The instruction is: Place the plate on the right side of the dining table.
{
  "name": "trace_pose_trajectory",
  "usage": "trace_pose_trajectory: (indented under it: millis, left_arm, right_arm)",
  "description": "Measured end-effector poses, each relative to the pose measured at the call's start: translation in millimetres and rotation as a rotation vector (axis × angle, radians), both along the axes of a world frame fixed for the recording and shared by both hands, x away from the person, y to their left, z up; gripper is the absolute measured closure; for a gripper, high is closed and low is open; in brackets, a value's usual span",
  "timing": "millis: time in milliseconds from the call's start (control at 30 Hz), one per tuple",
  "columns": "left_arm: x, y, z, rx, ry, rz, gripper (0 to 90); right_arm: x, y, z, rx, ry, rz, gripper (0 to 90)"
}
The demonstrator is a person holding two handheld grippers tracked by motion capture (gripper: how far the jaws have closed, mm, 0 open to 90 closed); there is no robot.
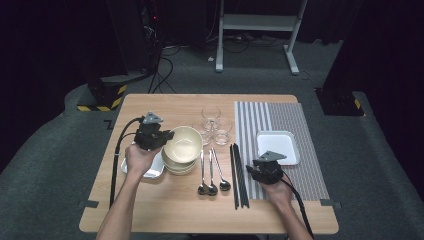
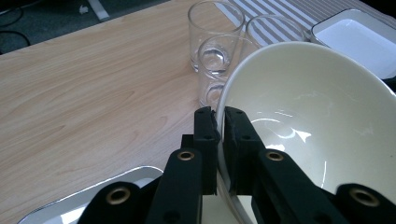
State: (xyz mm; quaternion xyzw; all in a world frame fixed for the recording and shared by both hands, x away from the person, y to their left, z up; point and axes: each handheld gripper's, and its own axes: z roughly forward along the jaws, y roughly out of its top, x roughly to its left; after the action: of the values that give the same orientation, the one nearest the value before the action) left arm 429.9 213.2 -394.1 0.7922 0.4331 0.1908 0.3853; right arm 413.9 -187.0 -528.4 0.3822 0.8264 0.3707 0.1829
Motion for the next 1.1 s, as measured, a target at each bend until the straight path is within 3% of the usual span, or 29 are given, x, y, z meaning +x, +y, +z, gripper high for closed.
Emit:
trace_pose_trajectory:
  millis: [367, 633, 867, 1100]
  left_arm:
    - [4.7, -9.0, 4.4, -0.014, 0.004, -0.024, 84.3]
    - [8.2, -14.5, 2.6, -0.017, 0.012, -0.034, 84.2]
    - [10.4, -15.4, 1.6, -0.023, 0.02, -0.037, 84.3]
    - [11.6, -15.3, 0.7, -0.034, 0.025, -0.033, 84.3]
  right_arm:
    - [-0.7, 0.8, 0.1, -0.008, -0.003, -0.001, 59.0]
    - [1.2, 0.7, 2.8, 0.017, 0.01, 0.012, 60.4]
    - [1.4, 5.5, 26.2, 0.07, -0.001, 0.043, 63.9]
    - [5.0, 17.1, 60.3, 0.172, -0.016, 0.12, 64.8]
